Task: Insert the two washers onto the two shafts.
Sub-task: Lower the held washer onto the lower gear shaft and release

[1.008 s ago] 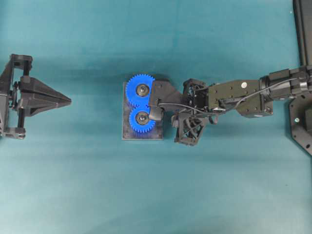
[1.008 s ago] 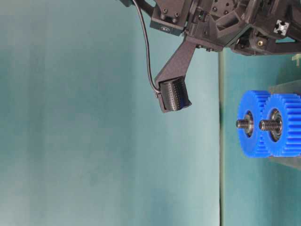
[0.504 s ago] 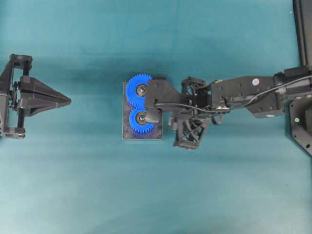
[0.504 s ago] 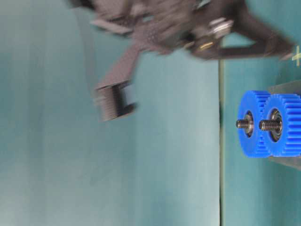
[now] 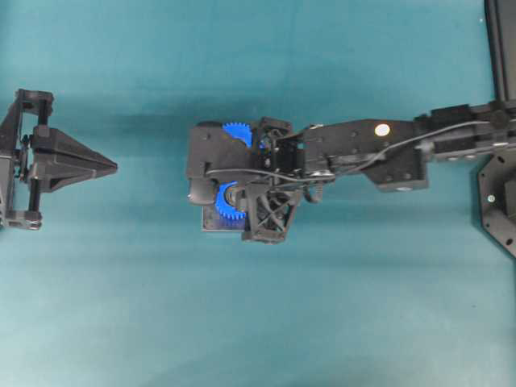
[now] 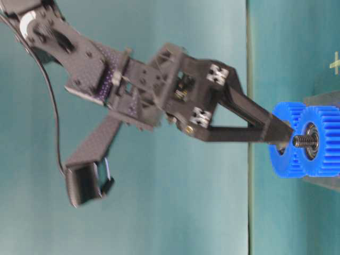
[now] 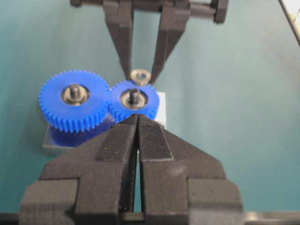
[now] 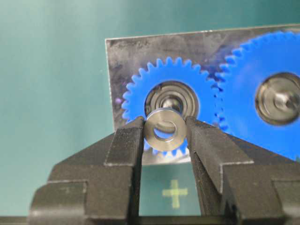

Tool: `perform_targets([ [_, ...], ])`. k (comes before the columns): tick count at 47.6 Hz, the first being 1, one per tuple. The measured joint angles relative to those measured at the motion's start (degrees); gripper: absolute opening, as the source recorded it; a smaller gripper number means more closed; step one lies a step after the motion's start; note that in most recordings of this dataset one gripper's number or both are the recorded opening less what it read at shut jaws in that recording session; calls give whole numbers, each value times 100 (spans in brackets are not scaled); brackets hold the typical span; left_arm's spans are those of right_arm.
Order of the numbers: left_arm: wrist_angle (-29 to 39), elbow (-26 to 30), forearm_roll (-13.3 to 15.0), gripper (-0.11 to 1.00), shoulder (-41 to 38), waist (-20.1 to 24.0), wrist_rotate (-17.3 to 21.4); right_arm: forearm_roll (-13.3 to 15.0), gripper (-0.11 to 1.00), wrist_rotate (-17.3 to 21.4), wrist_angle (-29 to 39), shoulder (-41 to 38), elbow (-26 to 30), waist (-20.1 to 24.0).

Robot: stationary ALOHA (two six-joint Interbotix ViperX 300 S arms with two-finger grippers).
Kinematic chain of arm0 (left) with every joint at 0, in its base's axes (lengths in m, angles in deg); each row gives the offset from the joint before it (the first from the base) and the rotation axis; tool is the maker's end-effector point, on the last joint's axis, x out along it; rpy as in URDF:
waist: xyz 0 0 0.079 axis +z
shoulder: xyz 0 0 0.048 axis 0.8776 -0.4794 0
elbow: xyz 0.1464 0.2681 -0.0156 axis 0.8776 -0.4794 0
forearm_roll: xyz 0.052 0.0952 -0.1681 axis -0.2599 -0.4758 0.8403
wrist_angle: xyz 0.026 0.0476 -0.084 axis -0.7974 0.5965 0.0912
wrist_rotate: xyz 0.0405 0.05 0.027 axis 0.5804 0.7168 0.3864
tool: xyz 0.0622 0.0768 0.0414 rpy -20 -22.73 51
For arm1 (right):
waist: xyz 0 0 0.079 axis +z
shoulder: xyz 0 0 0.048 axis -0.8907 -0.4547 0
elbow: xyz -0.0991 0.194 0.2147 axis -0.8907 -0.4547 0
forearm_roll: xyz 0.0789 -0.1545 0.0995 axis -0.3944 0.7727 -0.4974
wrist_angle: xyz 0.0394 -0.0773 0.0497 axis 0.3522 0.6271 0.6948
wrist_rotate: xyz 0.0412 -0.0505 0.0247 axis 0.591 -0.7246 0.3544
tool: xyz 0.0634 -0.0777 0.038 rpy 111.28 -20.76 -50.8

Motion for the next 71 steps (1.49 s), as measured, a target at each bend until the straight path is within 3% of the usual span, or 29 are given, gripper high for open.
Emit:
perform_targets([
  [15, 0, 0, 0, 0, 18, -62, -9, 9, 32, -62, 44, -123, 62, -141],
  [71, 0, 0, 0, 0, 18, -70, -9, 0, 32, -105, 79, -352, 167, -35],
])
